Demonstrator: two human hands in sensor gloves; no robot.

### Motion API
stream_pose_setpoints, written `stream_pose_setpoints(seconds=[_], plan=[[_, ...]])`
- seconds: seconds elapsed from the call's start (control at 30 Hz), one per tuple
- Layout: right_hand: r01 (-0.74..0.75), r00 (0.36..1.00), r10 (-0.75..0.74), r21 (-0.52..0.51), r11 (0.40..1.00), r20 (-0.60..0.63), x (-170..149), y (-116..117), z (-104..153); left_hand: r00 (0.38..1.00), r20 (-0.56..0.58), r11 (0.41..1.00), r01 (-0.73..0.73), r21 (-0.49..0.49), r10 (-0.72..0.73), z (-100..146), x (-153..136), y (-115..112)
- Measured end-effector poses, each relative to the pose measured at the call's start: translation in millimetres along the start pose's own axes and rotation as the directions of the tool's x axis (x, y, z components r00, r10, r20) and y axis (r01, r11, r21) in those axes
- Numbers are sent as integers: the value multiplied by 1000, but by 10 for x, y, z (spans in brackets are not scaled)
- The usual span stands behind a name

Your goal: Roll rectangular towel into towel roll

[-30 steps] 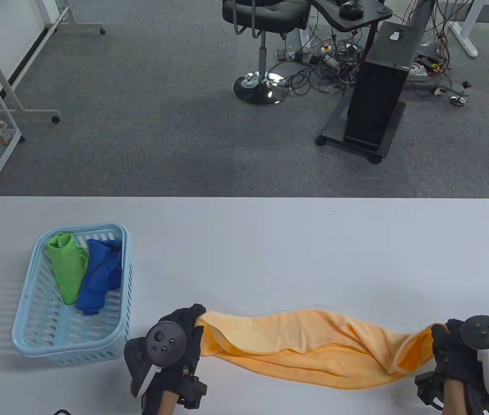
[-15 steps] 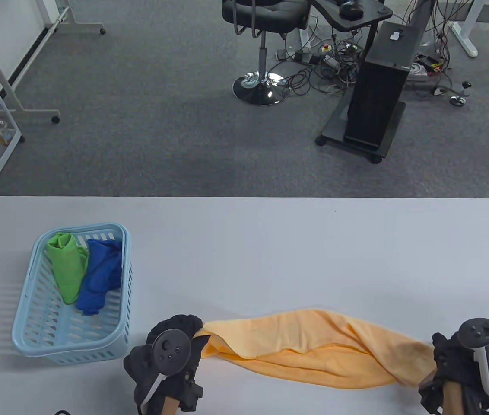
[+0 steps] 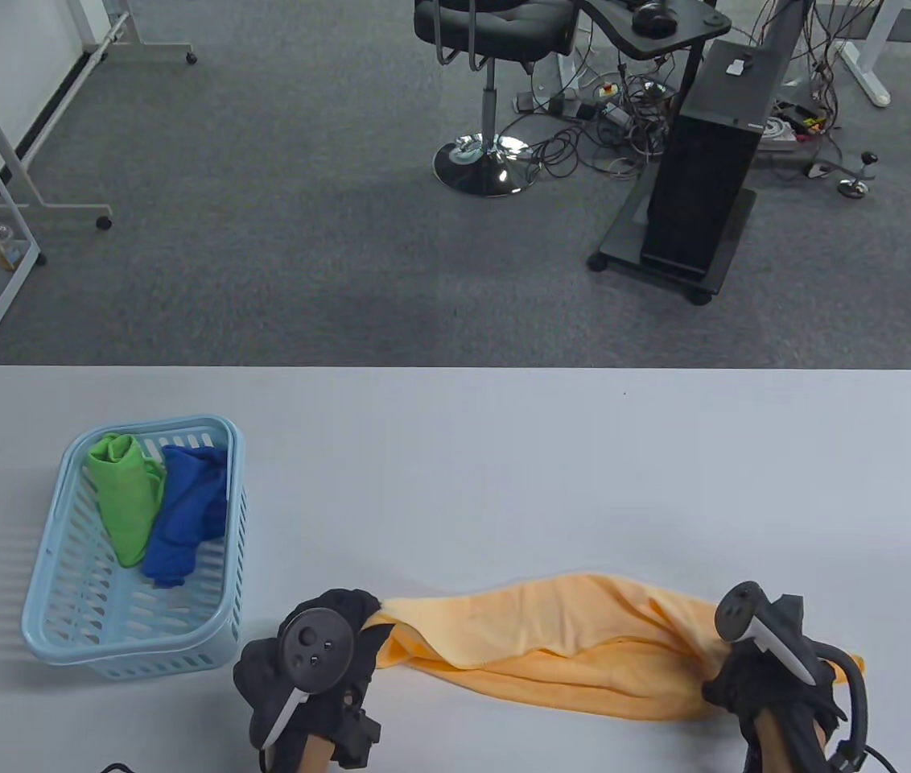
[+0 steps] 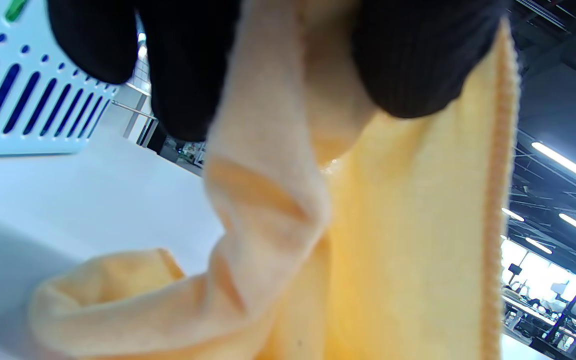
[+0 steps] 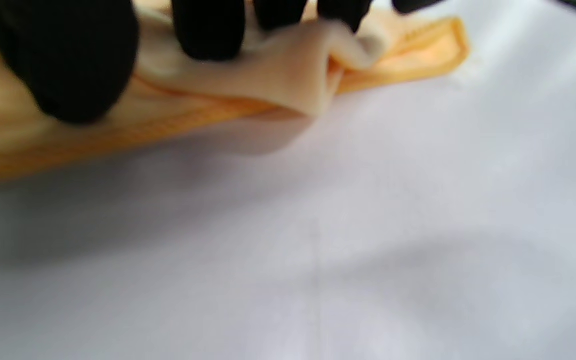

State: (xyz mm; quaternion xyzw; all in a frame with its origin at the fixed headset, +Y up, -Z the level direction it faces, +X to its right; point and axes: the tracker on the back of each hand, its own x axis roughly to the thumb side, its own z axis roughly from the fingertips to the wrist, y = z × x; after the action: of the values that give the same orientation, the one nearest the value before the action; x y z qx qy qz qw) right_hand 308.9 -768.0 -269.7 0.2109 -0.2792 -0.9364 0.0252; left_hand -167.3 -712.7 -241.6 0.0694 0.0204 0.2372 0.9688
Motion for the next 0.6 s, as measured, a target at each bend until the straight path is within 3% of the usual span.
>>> stream_pose_setpoints(seconds=[0.03,0.13,0.27,0.4,0.6], plan=[[26,1000,-26,-10,1000,0,-9,-11,-5,1000,1,1000,0,-1,0,-1,1,-1],[57,998,-62,-176,983,-25,-22,-55,-11,1000,6,1000,6,-11,-6,0,8,-9],[26,999,-31,-186,982,-20,-32,-76,6,1000,4,1000,7,-19,-7,-2,10,-8],[77,997,-75,-274,959,17,-38,-245,152,1000,-4,1000,-4,-22,4,-10,2,0],[244,958,-200,-217,945,207,51,-334,315,1000,-8,1000,7,-24,-7,-13,-3,-14]])
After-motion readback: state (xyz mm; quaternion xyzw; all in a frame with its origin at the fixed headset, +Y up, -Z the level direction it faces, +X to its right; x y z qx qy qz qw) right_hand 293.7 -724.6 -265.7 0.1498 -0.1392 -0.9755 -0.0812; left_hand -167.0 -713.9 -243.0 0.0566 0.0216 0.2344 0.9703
